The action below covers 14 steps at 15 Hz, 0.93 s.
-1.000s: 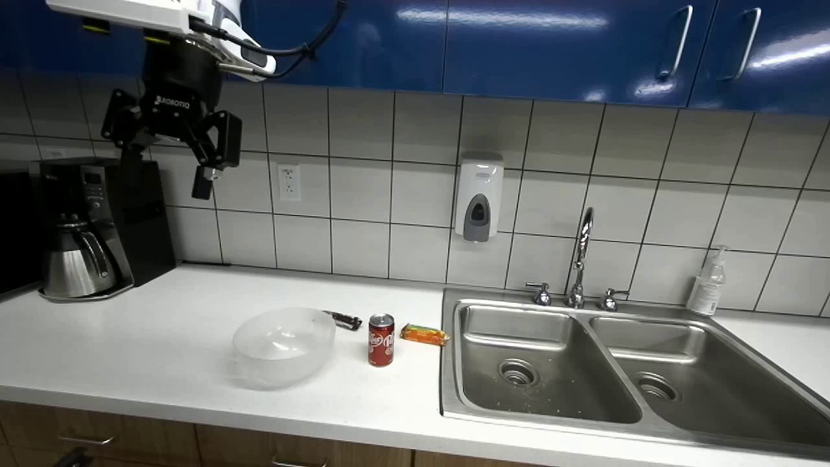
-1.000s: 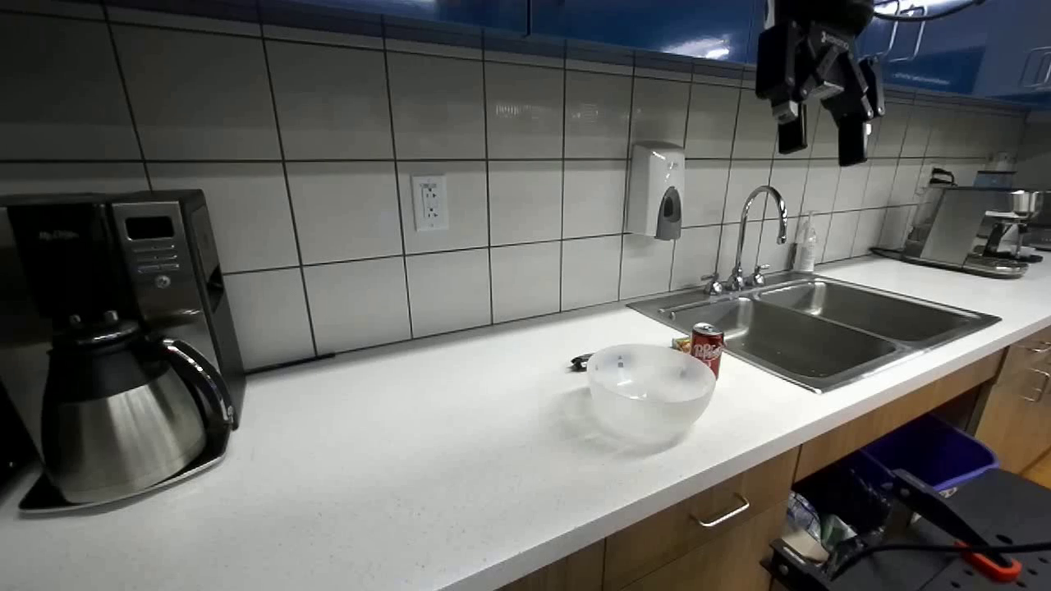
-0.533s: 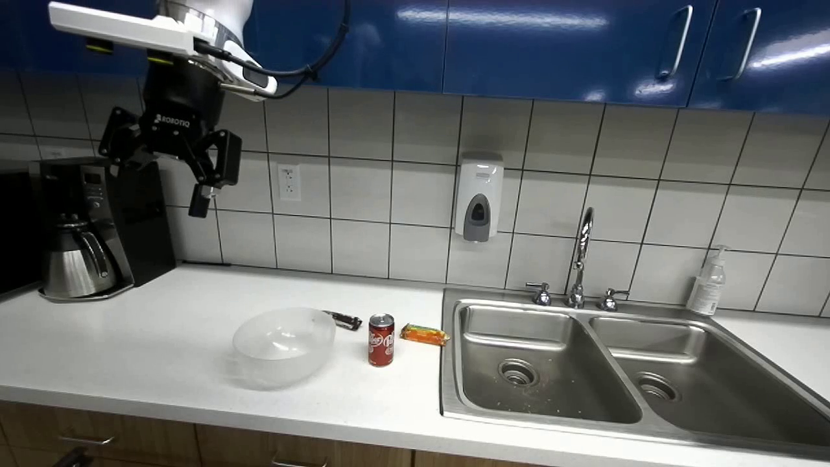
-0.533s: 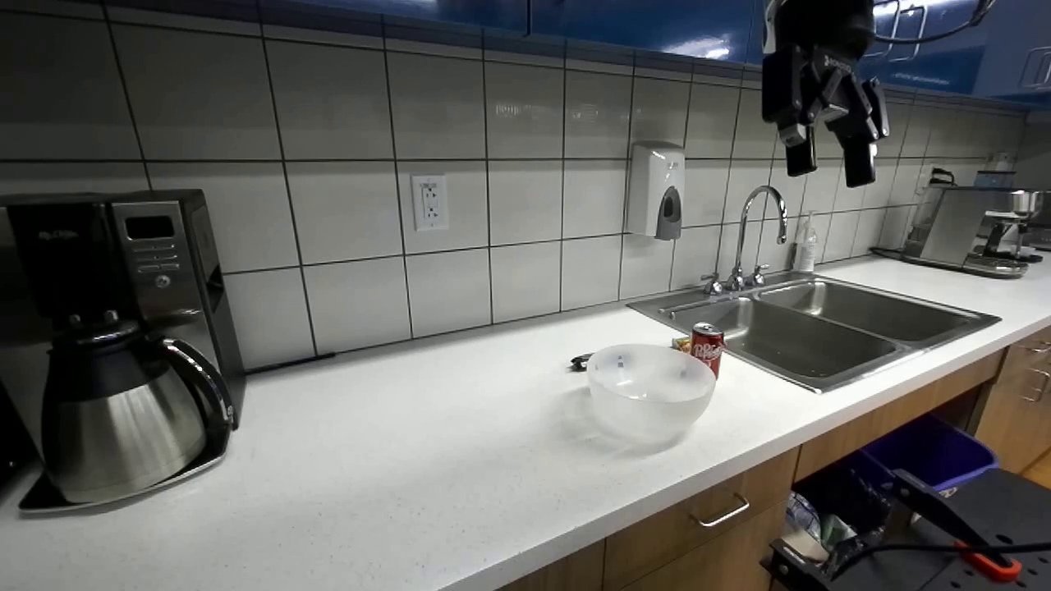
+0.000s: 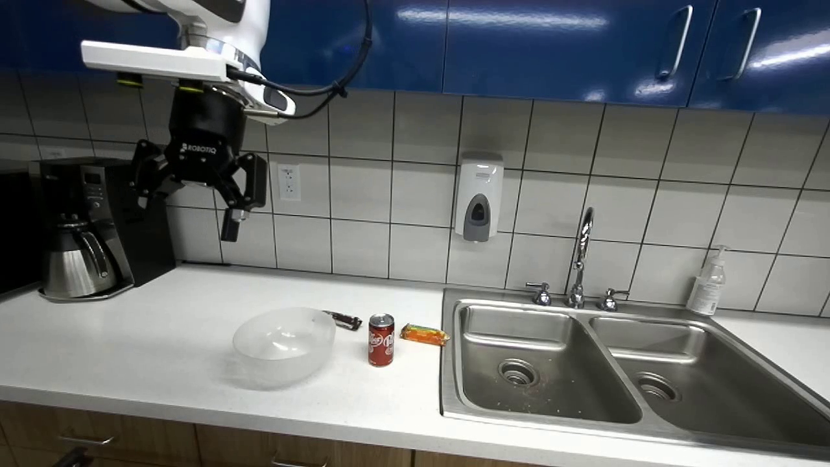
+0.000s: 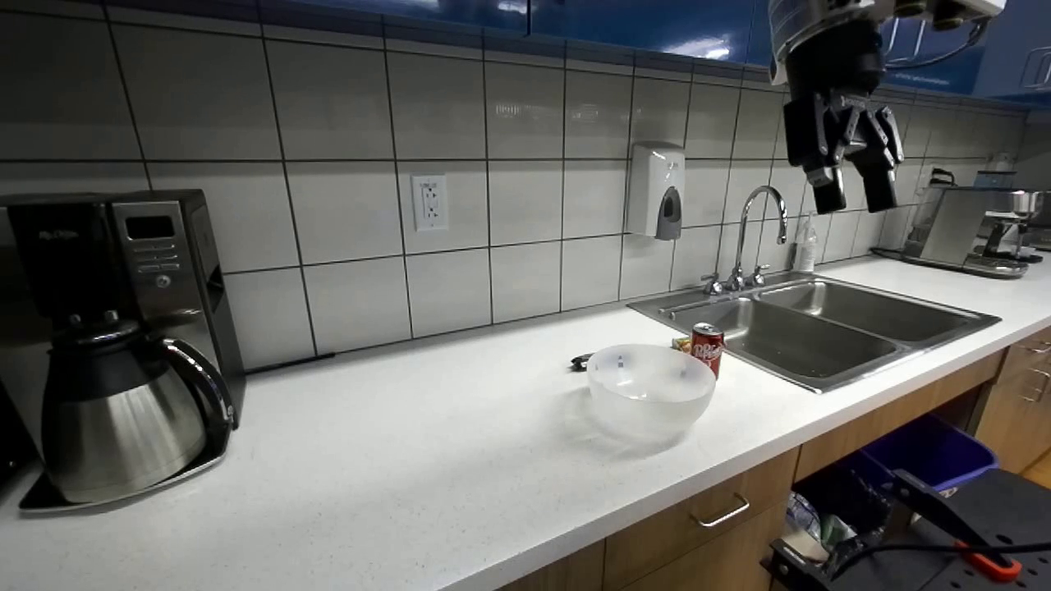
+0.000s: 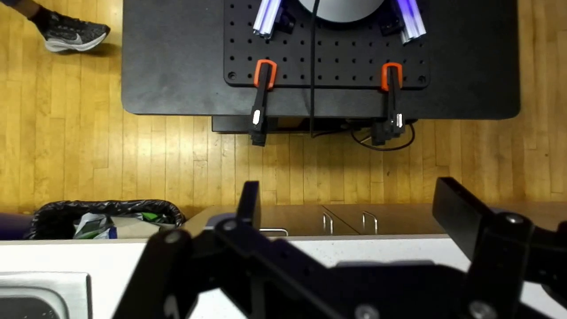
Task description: Pick up the brown dr pepper can and place it in the clear bowl
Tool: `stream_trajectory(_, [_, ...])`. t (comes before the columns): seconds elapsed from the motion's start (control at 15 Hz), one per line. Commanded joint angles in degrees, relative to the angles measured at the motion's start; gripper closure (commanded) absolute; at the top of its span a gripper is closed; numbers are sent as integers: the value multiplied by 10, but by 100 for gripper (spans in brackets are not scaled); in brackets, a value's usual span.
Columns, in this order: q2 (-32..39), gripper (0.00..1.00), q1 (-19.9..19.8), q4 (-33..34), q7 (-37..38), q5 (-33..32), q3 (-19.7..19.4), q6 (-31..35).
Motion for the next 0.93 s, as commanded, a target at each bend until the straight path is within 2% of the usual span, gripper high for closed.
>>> stream_trajectory(0.0, [-1,0,-18,-28,-19,-34,-7,71])
stream_trajectory(0.47, [34,0,-42,-74,-16,-38,-34,242])
stream_trajectory(0.87, [101,0,-66,-70,-14,-37,-50,345])
